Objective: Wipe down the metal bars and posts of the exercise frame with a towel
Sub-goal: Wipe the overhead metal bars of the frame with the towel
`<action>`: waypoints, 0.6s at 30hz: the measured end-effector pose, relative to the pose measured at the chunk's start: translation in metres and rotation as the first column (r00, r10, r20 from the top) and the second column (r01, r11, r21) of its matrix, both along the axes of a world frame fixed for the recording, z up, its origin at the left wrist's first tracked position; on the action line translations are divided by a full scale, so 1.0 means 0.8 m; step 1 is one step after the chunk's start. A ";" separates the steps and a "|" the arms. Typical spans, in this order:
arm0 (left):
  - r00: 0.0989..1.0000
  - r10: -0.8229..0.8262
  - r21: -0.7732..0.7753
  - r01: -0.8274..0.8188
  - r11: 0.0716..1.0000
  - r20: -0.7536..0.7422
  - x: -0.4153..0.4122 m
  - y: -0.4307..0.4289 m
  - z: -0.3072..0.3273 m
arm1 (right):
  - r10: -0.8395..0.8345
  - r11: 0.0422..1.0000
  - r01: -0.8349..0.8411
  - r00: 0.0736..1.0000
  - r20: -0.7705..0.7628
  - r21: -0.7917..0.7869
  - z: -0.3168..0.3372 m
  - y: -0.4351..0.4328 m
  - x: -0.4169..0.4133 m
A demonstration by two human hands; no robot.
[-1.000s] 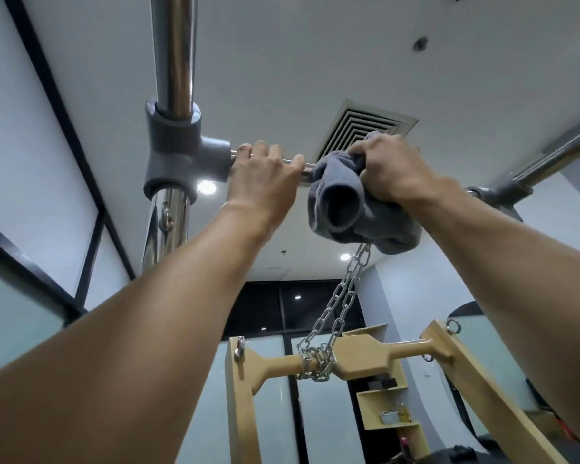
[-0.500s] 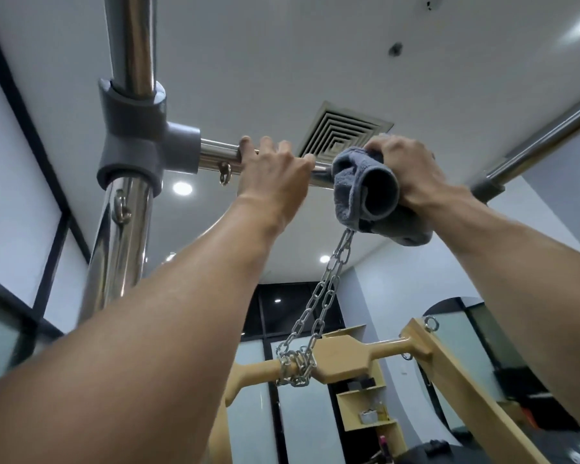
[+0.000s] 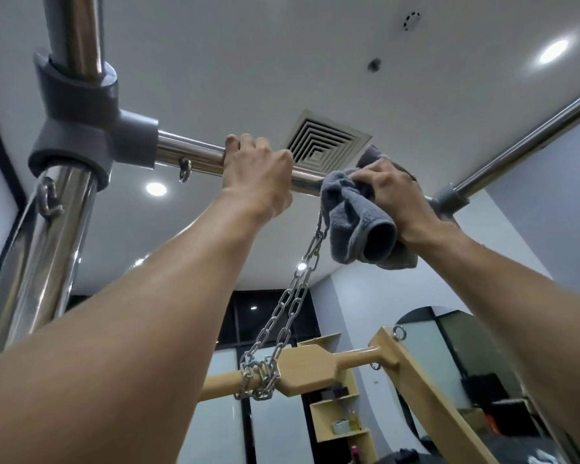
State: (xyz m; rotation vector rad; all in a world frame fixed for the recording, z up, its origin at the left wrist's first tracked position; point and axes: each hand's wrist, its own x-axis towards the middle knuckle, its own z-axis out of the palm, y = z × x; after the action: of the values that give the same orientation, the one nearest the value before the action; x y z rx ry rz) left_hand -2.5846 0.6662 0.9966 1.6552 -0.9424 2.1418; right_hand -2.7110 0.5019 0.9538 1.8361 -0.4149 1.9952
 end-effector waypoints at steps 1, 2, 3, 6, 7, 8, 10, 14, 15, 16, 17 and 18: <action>0.999 -0.014 -0.013 0.013 1.000 -0.032 -0.001 -0.003 0.002 | -0.028 0.999 0.027 1.000 0.013 0.037 0.003 -0.014 -0.008; 0.998 -0.025 -0.021 0.024 0.999 -0.054 -0.003 -0.006 0.003 | -0.061 0.994 0.058 0.998 0.028 0.090 0.012 -0.023 -0.015; 0.998 -0.030 -0.025 0.029 0.999 -0.060 -0.004 -0.010 0.004 | -0.072 0.989 0.068 0.997 0.028 0.128 0.023 -0.026 -0.019; 0.999 -0.024 -0.036 0.023 0.999 -0.033 -0.001 -0.018 0.002 | -0.052 0.997 0.051 0.999 0.015 0.055 0.037 -0.012 -0.008; 0.999 -0.031 -0.042 0.030 0.999 -0.022 0.000 -0.020 0.000 | -0.030 0.999 0.029 0.999 0.014 0.013 0.029 -0.009 -0.001; 0.999 -0.040 -0.049 0.039 0.998 -0.016 0.001 -0.020 -0.002 | -0.012 1.000 0.012 1.000 0.013 -0.017 0.013 -0.009 0.005; 0.999 -0.050 -0.068 0.048 0.996 -0.015 0.000 -0.022 -0.007 | 0.001 1.000 0.000 0.999 0.034 -0.027 -0.019 -0.026 0.007; 0.999 -0.041 -0.077 0.040 0.996 -0.009 -0.001 -0.031 -0.011 | -0.075 0.990 0.066 0.995 0.070 0.126 -0.001 -0.060 -0.016; 0.999 -0.037 -0.083 0.037 0.996 0.000 -0.001 -0.033 -0.011 | -0.076 0.989 0.065 0.994 0.080 0.130 0.012 -0.058 -0.018; 0.999 -0.034 -0.088 0.035 0.995 0.008 0.000 -0.036 -0.010 | -0.082 0.991 0.072 0.993 0.087 0.116 0.020 -0.053 -0.017; 0.999 -0.037 -0.093 0.039 0.995 0.015 0.001 -0.037 -0.009 | -0.078 0.993 0.069 0.993 0.092 0.091 0.022 -0.046 -0.011; 0.999 -0.044 -0.096 0.046 0.994 0.022 0.003 -0.037 -0.008 | -0.064 0.997 0.059 0.994 0.093 0.055 0.018 -0.043 -0.003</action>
State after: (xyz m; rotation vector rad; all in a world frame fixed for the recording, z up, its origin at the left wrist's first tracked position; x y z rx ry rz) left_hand -2.5821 0.6363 0.9902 1.5554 -0.8595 2.1421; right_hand -2.7137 0.4671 0.9682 1.7418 -0.5492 2.0536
